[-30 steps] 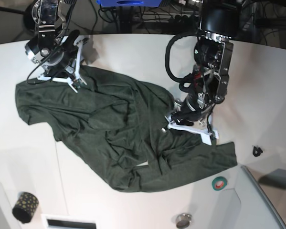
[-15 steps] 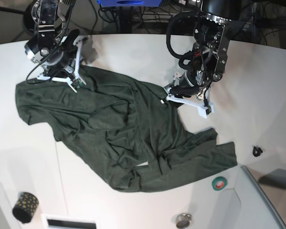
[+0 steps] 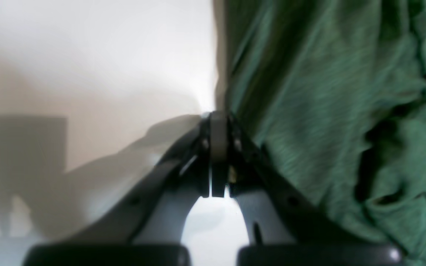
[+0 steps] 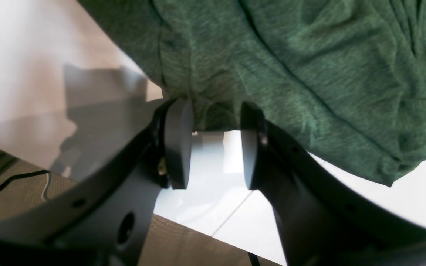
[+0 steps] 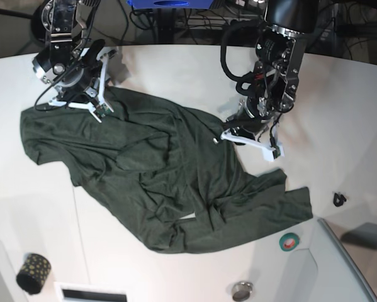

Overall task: Layout the t-shirt on the table in an organized manner, then fold the t-shirt properly
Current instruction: 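Lift the fabric with the left gripper and pull it outward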

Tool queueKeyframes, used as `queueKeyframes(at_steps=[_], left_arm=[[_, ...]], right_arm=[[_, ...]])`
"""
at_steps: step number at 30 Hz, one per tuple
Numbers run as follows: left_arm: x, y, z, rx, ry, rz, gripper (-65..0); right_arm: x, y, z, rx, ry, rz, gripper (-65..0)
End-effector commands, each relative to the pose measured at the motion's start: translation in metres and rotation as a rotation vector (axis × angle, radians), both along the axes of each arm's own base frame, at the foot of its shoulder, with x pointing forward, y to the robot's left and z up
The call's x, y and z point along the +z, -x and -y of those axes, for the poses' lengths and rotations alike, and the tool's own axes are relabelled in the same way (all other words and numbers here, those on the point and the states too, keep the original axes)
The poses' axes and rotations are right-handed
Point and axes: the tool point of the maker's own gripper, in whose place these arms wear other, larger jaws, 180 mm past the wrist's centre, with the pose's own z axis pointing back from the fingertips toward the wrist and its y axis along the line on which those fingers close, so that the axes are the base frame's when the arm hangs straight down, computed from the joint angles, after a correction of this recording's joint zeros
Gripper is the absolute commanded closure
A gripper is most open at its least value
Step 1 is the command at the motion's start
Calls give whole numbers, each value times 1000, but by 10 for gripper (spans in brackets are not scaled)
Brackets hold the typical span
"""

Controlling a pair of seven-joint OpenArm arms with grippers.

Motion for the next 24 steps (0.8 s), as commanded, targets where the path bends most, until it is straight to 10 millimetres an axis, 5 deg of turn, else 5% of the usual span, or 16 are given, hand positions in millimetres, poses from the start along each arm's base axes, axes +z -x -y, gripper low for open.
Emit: queueKeyframes(at_steps=[1,8,10,16,24], left_arm=[[13,-11,-6,-5,-14,50,0],[38,1,0,-24,2,112,0],[42,6,2,-26,6,119,-61],[22,13,-1,-19,-1,63,-245],[3,0,5,-7,11,20,-283]], right_arm=[[8,-9,0,-2,-5,38,-209],[9,-10,-2,4,-7,40,-209],[8,-10,-2,4,-7,39,-209],[8,-10,-2,4,-7,39,-209],[8,-10,-3,3,-8,37,-209]])
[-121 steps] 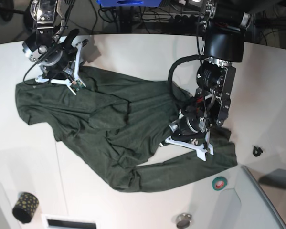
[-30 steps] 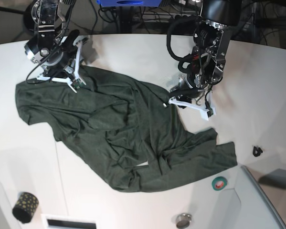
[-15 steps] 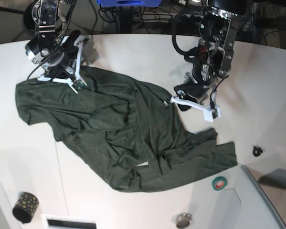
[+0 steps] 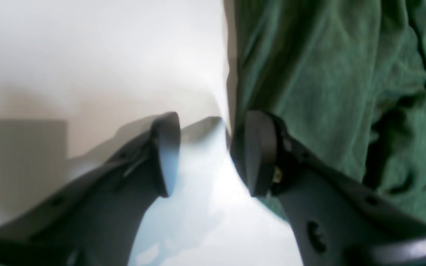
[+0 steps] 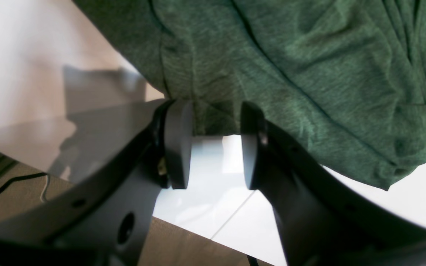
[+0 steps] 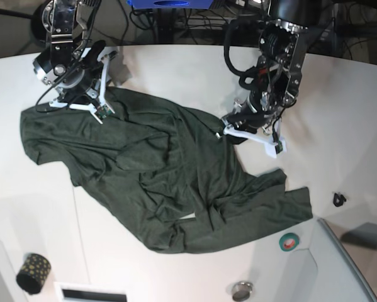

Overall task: Layout the t-shirt on the table in an organized manner, then fold the t-shirt properly
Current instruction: 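Lift the fabric with the left gripper and pull it outward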

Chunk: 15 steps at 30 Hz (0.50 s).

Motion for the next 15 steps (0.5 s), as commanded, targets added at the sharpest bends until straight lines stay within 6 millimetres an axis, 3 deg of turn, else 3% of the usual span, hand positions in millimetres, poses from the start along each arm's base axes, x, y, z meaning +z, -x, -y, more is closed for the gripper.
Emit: queueKeyframes(at_steps=[1,7,15], left_arm=[[10,-11,4,-8,8,40,-283],[30,-13,20,-19,44,94,-286],[15,-2,21,-30,58,18,-451]], right_arm=[[7,-7,-2,0,-7,33,-209],[7,-7,-2,-1,-9,31,-209],[6,-7,-2,0,-8,28,-209]])
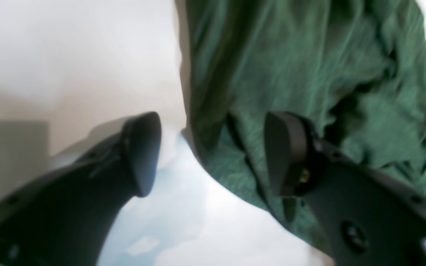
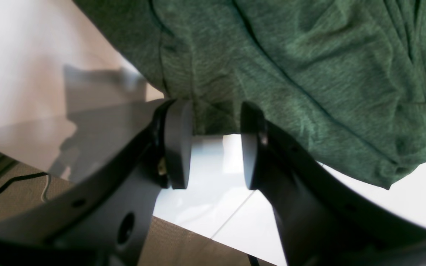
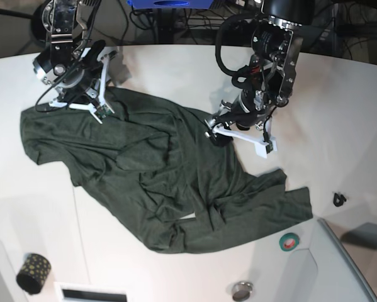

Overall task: Layout the t-shirt on the table in an organized manner, then fold the t-shirt properly
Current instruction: 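Lift the fabric with the left gripper and pull it outward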

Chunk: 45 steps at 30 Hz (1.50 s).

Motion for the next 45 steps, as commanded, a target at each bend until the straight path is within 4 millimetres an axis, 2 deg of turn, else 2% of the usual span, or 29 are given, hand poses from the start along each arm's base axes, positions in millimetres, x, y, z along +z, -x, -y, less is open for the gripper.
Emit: queueKeyframes(at_steps=[1,7,9,10,11,12,13,17,18,21,22,25,29,32,35,39,42,45], left_arm=[[6,-10,-3,2,-6,32,-459],[-5,-19,2,6,0,0,-446],[-7,-20,2,7,-1,-6,-395],[-7,-21,1,7,-2,-5,-309],[-6,-22,1,7,-2,-2,-179],[-5,-23,1,8,-2,2,-23],[-5,-24,0,9,-3,3,0],[3,-26,-11,9,-23,24,0],[12,-29,-13,-2,-30,52,0],[33,-21,-19,-18,-46,110,0],[46,-20,-21,-27,-53,144,0],[68,-8,-25,-51,-70,194,0],[83,9,-21,-78,-69,221,0],[95,13,-13,-92,-55,248,0],[107,19,-8,-101,-43,271,0],[95,40,-8,-102,-41,221,0],[78,64,-13,-95,-51,152,0],[72,72,-16,-114,-65,128,0]], right_arm=[[6,-7,-1,0,-6,29,-209],[6,-7,-1,0,-7,29,-209],[6,-7,-1,0,-7,29,-209],[6,-7,-1,0,-7,29,-209],[6,-7,-1,0,-7,29,-209],[6,-7,-1,0,-9,29,-209],[6,-7,0,-1,-8,30,-209],[8,-10,-1,-1,-13,39,-209],[9,-14,-2,0,-13,47,-209],[12,-26,-4,0,-20,66,-209],[13,-34,-5,0,-23,74,-209],[10,-53,-8,4,-36,77,-209],[18,-72,-13,7,-47,110,-209],[29,-78,-37,72,-59,142,-209],[27,-75,-55,130,-67,132,-209],[-2,-65,-58,138,-71,39,-209],[-27,-57,-36,66,-67,-53,-209],[-40,-57,-11,-14,-78,-83,-209]])
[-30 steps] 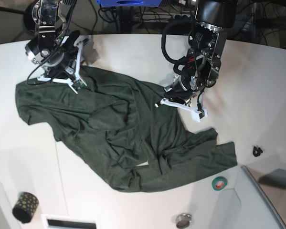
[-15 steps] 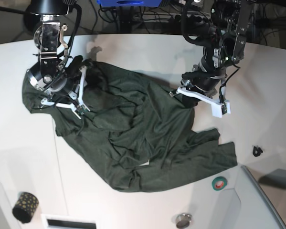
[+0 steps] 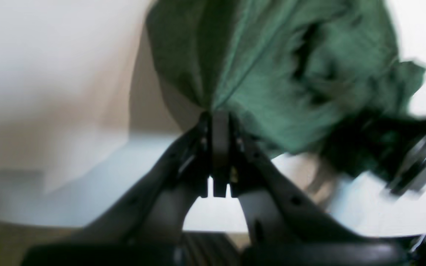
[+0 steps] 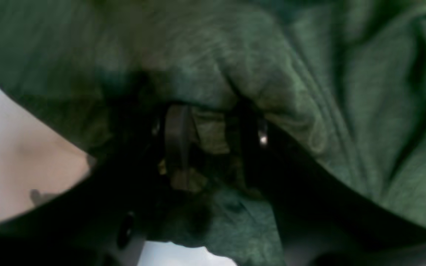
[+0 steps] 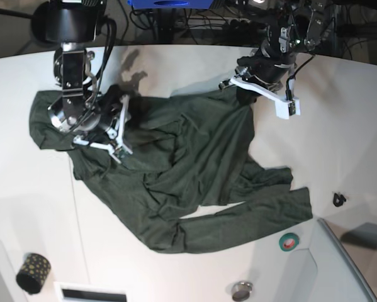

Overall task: Layout the t-shirt on the table in an organized manner, then fold the t-shirt properly
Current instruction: 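Lift the fabric with the left gripper and pull it outward, then lower the left gripper onto the shirt middle and grasp a fold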

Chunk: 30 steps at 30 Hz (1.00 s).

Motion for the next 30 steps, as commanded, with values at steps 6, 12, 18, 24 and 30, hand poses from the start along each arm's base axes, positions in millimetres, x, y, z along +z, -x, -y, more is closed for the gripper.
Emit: queueKeyframes(at_steps=[6,12,18,24,30], left_arm=[[14,-14,0,-3,0,66,0],[39,-54,22,-53,25,170,0],[54,-109,52,-102,57,249,0],[36,-160,51,-7,46,197,0],[1,-197,83,-76,-13,96,0]], right_arm=[[-10,-2,70,-79,139,-61,-209],[29,-12,66,-74,170,73,-209],[61,0,27,33,177,173,-209],[64,9,32,40,230,140,-209],[59,13,34,38,231,124,-209]])
